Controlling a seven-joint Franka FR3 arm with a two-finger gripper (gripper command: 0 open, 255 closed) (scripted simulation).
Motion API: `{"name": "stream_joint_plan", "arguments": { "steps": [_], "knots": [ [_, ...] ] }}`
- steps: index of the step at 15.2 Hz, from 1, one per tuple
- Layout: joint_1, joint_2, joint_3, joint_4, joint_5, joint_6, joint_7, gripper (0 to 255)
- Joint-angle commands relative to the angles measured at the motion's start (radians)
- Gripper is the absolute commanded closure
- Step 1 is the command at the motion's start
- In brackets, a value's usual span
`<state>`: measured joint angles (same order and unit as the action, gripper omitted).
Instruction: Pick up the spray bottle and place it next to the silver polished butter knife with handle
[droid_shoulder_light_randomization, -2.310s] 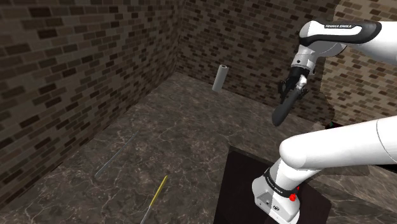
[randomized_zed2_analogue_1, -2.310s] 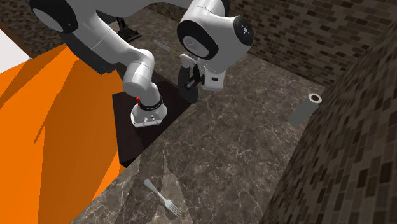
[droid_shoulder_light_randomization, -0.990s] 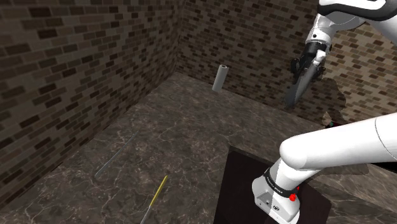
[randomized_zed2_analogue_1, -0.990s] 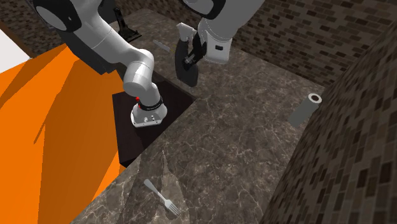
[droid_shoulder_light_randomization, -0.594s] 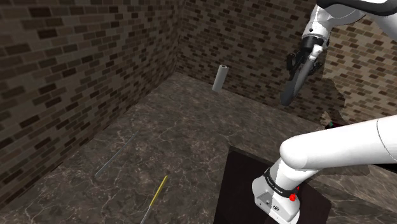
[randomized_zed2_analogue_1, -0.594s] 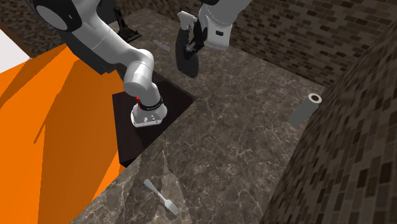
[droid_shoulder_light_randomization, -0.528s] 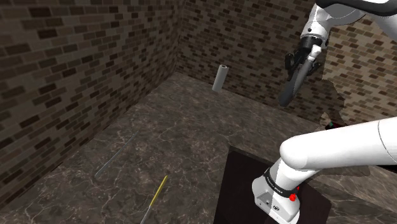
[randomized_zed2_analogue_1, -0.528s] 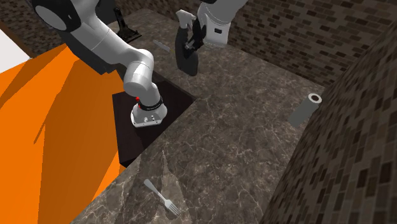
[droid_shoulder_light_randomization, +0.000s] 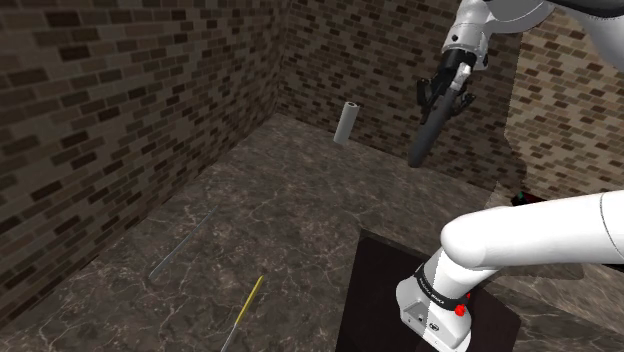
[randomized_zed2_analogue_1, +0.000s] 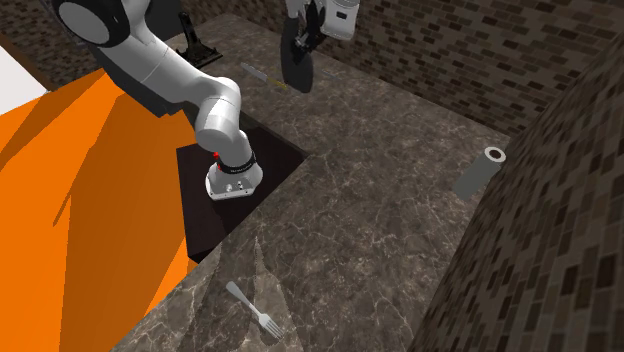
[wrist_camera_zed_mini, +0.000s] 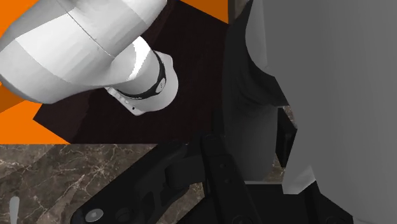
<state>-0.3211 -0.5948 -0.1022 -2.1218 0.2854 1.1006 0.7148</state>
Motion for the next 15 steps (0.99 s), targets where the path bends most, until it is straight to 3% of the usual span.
{"name": "stream_joint_plan", "arguments": {
  "steps": [1, 15],
  "knots": [
    [0.011, -0.004, 0.042, -0.012, 0.044, 0.023, 0.049, 255],
    [0.105, 0.111, 0.331, 0.060, 0.291, 0.212, 0.364, 255]
  ]
}}
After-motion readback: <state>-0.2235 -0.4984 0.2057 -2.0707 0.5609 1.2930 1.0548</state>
